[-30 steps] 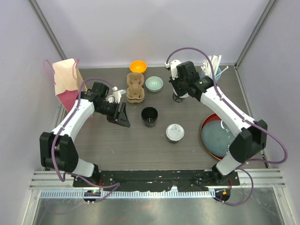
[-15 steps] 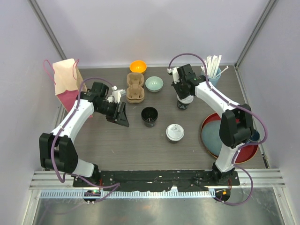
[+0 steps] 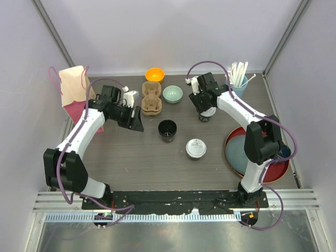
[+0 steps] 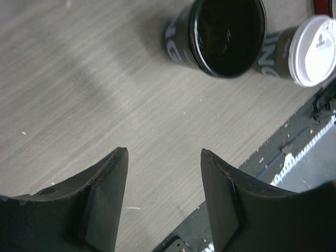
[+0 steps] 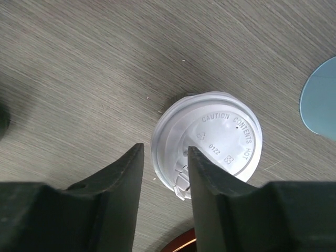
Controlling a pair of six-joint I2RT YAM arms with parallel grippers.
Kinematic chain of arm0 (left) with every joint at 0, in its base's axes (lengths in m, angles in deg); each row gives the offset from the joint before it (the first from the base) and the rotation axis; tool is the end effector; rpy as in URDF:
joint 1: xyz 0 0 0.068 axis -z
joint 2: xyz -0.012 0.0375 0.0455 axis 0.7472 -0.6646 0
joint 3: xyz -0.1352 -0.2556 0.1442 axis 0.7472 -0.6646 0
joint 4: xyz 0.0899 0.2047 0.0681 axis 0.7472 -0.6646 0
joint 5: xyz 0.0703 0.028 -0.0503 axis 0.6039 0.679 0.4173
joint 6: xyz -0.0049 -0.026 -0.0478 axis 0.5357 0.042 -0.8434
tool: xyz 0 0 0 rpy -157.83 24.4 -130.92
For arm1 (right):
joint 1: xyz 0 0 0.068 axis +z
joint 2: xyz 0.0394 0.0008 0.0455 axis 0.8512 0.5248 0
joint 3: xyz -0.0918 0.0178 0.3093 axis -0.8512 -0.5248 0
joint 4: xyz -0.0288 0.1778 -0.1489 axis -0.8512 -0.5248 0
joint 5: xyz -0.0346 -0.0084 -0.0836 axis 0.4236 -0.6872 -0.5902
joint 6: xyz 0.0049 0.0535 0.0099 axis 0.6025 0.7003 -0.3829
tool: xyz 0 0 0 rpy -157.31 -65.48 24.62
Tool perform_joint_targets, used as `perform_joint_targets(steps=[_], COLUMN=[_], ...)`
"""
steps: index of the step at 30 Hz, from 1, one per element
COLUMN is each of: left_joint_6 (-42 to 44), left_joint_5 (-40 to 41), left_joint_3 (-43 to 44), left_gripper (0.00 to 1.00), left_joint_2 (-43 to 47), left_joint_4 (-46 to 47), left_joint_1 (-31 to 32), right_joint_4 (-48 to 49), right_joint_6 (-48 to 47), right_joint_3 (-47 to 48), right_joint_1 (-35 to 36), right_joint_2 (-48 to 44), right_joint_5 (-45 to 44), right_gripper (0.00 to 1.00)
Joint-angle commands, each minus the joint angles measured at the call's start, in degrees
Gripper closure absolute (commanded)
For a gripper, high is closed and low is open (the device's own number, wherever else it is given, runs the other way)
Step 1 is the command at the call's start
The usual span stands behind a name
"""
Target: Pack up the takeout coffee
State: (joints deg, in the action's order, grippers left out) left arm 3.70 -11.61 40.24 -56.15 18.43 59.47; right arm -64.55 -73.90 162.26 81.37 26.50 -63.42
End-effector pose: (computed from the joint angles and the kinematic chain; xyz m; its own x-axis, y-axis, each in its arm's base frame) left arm 0.2456 -0.0689 0.3413 -0.8504 0.2114 -0.4818 0.4530 0.7599 -0.4662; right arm 0.3574 0.1508 0.3185 -0.6440 -0.5296 -0.5521 -0.5419 0.8252 -0.1594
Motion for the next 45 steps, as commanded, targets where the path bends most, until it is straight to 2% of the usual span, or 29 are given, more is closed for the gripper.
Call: perform_joint_targets(steps=[1,5,7,12,16,23,32,43,45], left_joint_6=[-2.3,-6.4,-11.0,-22.5,-28.4,-30.1,-29.2,-30.1,-30.1], left_joint_5=[4.3,8.1,9.9,16.5,19.7,19.2,19.2,17.5,17.8], left_joint_3=[4.4,8.9,10.8,14.7,18.9,25.0,28.7,28.9,29.3], left_gripper=[0.39,0.43,0.46,0.56,0.57,0.59,0.61,0.76,0.82], left_joint_2=[-1.9,-6.9,-10.4,-17.0,-23.5,-30.9,-34.4,-36.5,-37.2], left_joint_4=[6.9,11.1,13.0,21.1,22.1,19.9,17.1,17.1,16.9], left_joint_1=[-0.3,-0.2,-0.2,-0.2,-0.2,-0.2,-0.2,-0.1,-0.1], right_joint_4=[0.6,0.5,0.8,3.3,3.6,3.7,3.2,3.0,3.0], right_joint_6=[-0.8,-0.8,-0.5,0.2,-0.2,-1.7,-2.6,-2.8,-2.8], right_joint_3=[3.3,4.0,3.6,0.6,-0.6,-2.9,-3.8,-3.9,-3.9], right_joint_1=[0.2,0.3,0.4,1.5,1.9,2.2,2.3,2.5,2.5], right_joint_2=[-2.3,-4.4,-6.2,-10.2,-11.9,-13.2,-13.3,-13.3,-13.4], right_joint_5=[0.9,1.0,1.0,0.9,1.0,0.9,3.7,4.3,4.4], right_gripper=[0.53,0.49,0.47,0.47,0.47,0.47,0.47,0.47,0.47])
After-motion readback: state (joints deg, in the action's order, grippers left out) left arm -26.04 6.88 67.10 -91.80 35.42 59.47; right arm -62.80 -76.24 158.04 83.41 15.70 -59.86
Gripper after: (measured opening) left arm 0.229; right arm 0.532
